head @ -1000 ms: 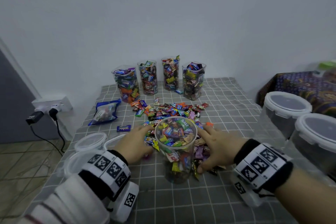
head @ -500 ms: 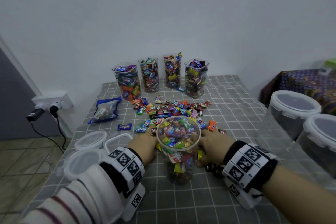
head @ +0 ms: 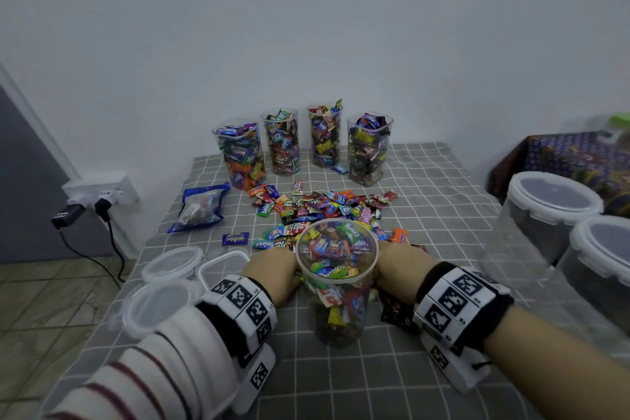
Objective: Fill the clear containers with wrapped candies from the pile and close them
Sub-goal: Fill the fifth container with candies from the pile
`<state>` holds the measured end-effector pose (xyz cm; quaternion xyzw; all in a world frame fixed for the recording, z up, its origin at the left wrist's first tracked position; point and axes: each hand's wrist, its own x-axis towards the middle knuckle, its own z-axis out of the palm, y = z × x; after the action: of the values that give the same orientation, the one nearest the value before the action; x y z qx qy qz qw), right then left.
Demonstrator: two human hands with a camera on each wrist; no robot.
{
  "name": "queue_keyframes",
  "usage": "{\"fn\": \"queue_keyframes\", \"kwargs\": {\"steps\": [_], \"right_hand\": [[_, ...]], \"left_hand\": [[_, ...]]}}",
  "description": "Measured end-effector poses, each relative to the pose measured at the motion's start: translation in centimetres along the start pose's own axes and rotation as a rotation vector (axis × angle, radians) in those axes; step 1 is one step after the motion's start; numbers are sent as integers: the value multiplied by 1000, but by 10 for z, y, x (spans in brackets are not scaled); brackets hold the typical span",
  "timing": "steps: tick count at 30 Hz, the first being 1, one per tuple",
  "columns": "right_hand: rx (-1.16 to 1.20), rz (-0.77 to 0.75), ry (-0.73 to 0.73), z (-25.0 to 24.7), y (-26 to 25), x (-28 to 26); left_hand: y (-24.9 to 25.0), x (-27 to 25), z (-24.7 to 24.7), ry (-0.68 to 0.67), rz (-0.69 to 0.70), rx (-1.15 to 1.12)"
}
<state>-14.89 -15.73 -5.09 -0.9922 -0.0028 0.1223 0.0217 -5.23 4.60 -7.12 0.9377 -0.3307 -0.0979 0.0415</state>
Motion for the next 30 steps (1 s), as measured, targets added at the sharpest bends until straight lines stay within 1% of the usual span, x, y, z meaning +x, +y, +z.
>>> {"fn": "queue_keyframes", "kwargs": {"steps": [3, 5, 10, 12, 17, 22, 25, 28, 30], "right_hand": [[4, 1, 14, 1, 0, -1], [18, -2, 20, 2, 0, 0], [41, 25, 3, -3, 2, -1], [44, 35, 23, -6, 4, -3], [130, 82, 98, -18, 11, -15], [234, 83, 210, -35, 10, -36], [283, 59, 304, -47, 7, -44], [363, 20, 437, -62, 8, -51], [445, -34, 536, -73, 4, -56]], "left_hand": [[7, -8, -8, 12, -6, -20], [12, -13, -14, 24, -38, -44], [14, -22, -23, 49, -72, -150], [12, -26, -25, 81, -67, -138], [9, -34, -31, 158, -93, -208], [10, -41, -39, 209, -95, -282], [11, -46, -45, 242, -102, -405], [9, -50, -50, 276, -111, -553], [9, -53, -55, 310, -112, -618]]}}
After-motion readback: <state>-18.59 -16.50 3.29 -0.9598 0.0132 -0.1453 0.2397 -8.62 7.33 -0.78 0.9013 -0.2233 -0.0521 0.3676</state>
